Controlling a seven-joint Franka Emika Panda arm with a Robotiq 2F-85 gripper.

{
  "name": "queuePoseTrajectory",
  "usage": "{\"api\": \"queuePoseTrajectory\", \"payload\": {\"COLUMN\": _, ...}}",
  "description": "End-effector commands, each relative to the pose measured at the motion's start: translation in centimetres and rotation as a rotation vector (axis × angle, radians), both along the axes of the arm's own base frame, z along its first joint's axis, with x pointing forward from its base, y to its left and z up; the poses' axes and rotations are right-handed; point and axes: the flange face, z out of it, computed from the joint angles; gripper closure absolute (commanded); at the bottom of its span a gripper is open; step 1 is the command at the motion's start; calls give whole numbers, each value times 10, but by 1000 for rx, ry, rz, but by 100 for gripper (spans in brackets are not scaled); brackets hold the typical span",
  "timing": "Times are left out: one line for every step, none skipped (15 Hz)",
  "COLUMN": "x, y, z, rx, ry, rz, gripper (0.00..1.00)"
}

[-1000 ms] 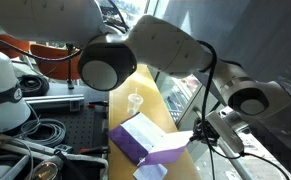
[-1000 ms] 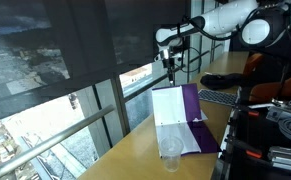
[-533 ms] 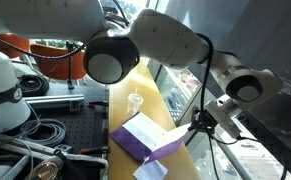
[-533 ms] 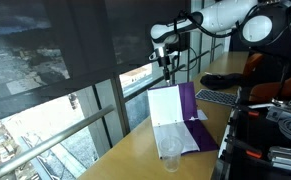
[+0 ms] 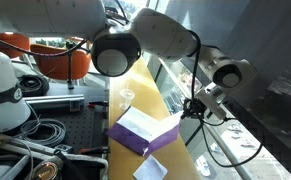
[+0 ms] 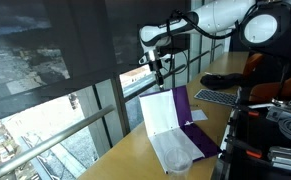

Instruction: Close the purple file

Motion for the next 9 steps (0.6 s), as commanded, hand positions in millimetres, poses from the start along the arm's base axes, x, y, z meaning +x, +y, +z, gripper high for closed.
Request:
{"api": "queuePoseTrajectory", "payload": {"x": -4, "y": 17, "z": -3, "rx": -21, "ry": 31, "rz": 57, "gripper": 100}}
{"api": "queuePoseTrajectory", "payload": {"x": -5, "y": 24, "z": -4, "rx": -20, "ry": 37, "rz": 67, "gripper": 100}}
{"api": "queuePoseTrajectory", "payload": {"x": -6, "y": 32, "z": -4, "rx": -19, "ry": 41, "rz": 81, "gripper": 100}}
{"api": "queuePoseTrajectory", "payload": {"x": -6, "y": 37, "z": -3, "rx": -20, "ry": 39, "rz": 93, "gripper": 100}}
{"api": "queuePoseTrajectory", "payload": {"x": -6, "y": 38, "z": -2, "rx": -24, "ry": 36, "rz": 99, "gripper": 100}}
{"api": "queuePoseTrajectory", "payload": {"x": -5, "y": 35, "z": -3, "rx": -31, "ry": 31, "rz": 97, "gripper": 100}}
{"api": "queuePoseTrajectory", "payload": {"x": -4, "y": 31, "z": -2, "rx": -39, "ry": 24, "rz": 98, "gripper": 100}}
{"api": "queuePoseTrajectory", "payload": {"x": -3, "y": 25, "z": -2, "rx": -47, "ry": 17, "rz": 97, "gripper": 100}}
{"api": "queuePoseTrajectory", "payload": {"x": -2, "y": 19, "z": -2, "rx": -57, "ry": 12, "rz": 97, "gripper": 100}}
